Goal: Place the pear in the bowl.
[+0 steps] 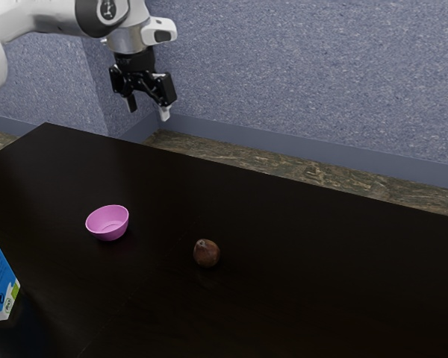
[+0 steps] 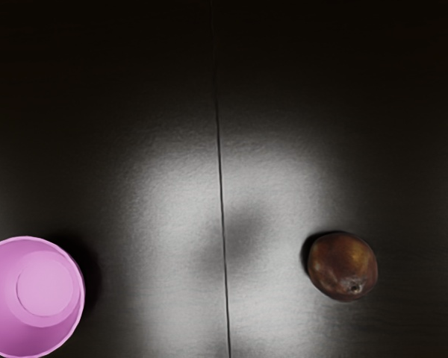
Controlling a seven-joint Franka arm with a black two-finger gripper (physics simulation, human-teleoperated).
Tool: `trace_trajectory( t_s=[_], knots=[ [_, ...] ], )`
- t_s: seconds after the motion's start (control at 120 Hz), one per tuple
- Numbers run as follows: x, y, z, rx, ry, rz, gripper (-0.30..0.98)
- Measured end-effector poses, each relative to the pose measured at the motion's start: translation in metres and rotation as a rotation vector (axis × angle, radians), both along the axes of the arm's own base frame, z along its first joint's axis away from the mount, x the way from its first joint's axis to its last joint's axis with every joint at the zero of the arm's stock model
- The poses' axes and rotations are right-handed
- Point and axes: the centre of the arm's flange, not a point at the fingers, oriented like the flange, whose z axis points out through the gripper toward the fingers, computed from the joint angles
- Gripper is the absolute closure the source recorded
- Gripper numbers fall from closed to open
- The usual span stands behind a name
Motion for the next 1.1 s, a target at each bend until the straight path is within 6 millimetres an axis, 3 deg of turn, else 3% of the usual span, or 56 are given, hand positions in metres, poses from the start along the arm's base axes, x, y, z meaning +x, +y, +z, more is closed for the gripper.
trace_trajectory(
  t_s=[0.117,0.2,0.425,0.633,0.933,1.1],
  knots=[
    [0.001,-0.003,-0.004,0.000,0.007,0.002,0.00],
    [0.007,-0.016,-0.019,0.003,0.026,-0.012,0.00],
    [0.027,-0.095,-0.087,0.014,0.095,-0.119,0.00],
    [0.023,-0.152,-0.143,0.032,0.179,-0.205,0.00],
    [0.030,-0.160,-0.241,0.117,0.339,-0.214,0.00],
    [0.036,-0.145,-0.274,0.123,0.380,-0.222,0.00]
  ],
)
